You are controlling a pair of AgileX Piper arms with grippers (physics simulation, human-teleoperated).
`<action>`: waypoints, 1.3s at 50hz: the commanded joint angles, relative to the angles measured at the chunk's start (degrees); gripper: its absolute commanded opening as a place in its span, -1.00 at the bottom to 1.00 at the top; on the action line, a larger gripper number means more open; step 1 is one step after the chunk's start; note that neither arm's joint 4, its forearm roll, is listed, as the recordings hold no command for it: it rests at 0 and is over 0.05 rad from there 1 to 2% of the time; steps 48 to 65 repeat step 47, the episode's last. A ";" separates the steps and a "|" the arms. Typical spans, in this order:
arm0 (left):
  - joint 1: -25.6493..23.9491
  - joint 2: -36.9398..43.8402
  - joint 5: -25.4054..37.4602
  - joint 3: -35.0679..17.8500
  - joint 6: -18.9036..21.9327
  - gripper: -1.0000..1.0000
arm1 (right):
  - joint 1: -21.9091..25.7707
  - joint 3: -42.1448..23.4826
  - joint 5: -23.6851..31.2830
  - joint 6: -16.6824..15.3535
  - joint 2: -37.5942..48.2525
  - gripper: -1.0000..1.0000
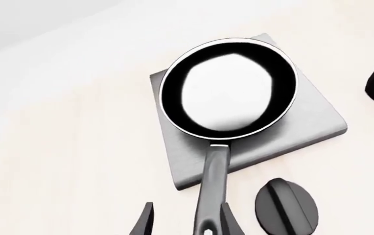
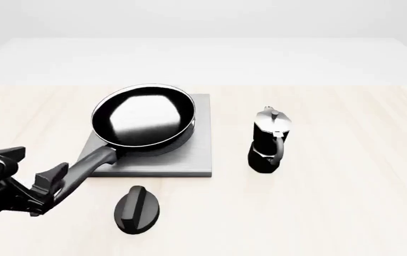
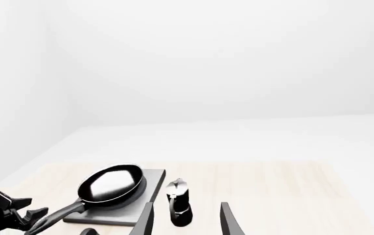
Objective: Put the frying pan on the stove.
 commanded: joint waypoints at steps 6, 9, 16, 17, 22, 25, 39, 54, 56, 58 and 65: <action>2.08 -10.79 5.68 0.19 -2.52 1.00 | 0.05 -0.19 0.00 -0.07 0.00 1.00; 2.71 -12.91 6.62 0.36 -2.87 1.00 | 0.06 -0.21 0.00 -0.09 0.00 1.00; 5.55 -18.04 7.21 1.59 -5.47 1.00 | 0.15 -0.38 0.00 -0.09 0.00 1.00; 5.42 -18.72 7.67 1.86 -5.13 1.00 | 0.14 -0.39 0.00 -0.04 0.00 1.00; 6.02 -23.29 10.54 1.59 -6.70 1.00 | 0.14 -0.42 0.00 -0.07 0.00 1.00; 6.68 -26.37 12.76 1.61 -7.54 1.00 | 0.15 -0.44 0.00 -0.09 0.00 1.00; 15.40 -36.40 15.32 3.22 -13.84 1.00 | 0.32 -0.83 0.00 -0.53 0.00 1.00; 19.19 -36.41 10.28 5.23 -19.98 1.00 | 0.48 -1.17 0.00 -1.19 0.00 1.00; 19.19 -36.41 10.28 5.23 -19.98 1.00 | 0.48 -1.17 0.00 -1.19 0.00 1.00; 19.19 -36.41 10.28 5.23 -19.98 1.00 | 0.48 -1.17 0.00 -1.19 0.00 1.00; 19.19 -36.41 10.28 5.23 -19.98 1.00 | 0.48 -1.17 0.00 -1.19 0.00 1.00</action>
